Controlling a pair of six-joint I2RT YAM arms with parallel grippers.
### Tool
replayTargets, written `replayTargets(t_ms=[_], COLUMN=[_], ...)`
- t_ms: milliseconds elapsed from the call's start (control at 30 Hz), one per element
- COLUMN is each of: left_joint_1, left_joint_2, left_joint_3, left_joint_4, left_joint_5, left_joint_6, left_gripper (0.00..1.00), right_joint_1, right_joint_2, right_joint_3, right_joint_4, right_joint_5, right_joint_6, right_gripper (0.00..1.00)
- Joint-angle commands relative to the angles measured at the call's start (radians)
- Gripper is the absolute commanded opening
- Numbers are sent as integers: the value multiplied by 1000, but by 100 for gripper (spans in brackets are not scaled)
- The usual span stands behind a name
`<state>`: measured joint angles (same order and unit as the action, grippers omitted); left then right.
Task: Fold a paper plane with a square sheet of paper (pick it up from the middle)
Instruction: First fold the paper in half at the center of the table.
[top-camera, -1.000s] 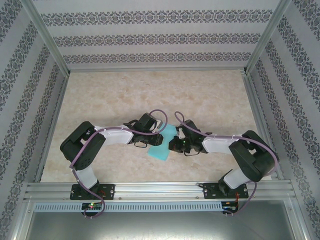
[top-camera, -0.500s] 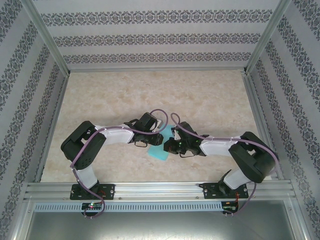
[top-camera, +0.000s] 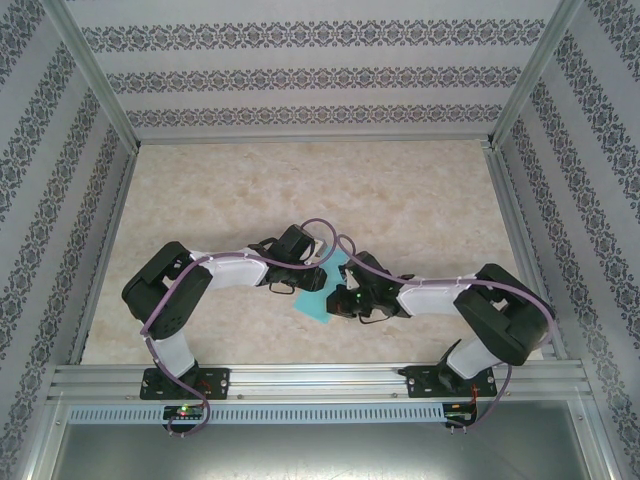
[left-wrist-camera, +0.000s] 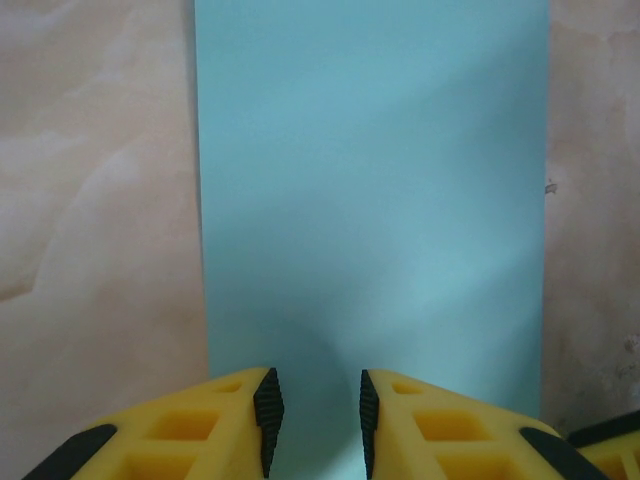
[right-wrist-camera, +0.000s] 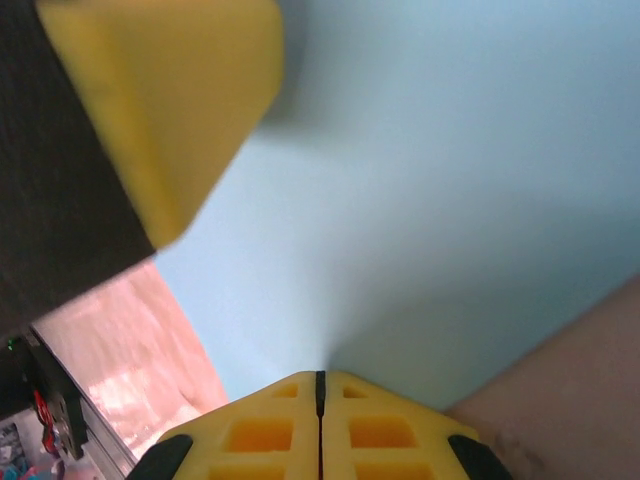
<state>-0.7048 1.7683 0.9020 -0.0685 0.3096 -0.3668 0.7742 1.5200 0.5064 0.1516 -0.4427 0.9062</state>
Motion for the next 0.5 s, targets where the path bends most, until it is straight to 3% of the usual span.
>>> replayTargets(t_ms=[0, 233, 467], left_joint_1=[13, 14, 14], left_joint_2=[65, 67, 65], left_joint_3=[-25, -14, -19], left_joint_4=[-147, -160, -148], left_joint_5=[-27, -26, -13], left_joint_6=[24, 30, 18], left_gripper=[33, 33, 33], right_joint_1=[33, 52, 63], right_joint_2=[-23, -71, -109], right_joint_3=[-32, -25, -13], right_joint_4=[-124, -166, 13], right_joint_5=[2, 21, 45], right_joint_6=[-30, -22, 90], right_gripper=[6, 6, 6])
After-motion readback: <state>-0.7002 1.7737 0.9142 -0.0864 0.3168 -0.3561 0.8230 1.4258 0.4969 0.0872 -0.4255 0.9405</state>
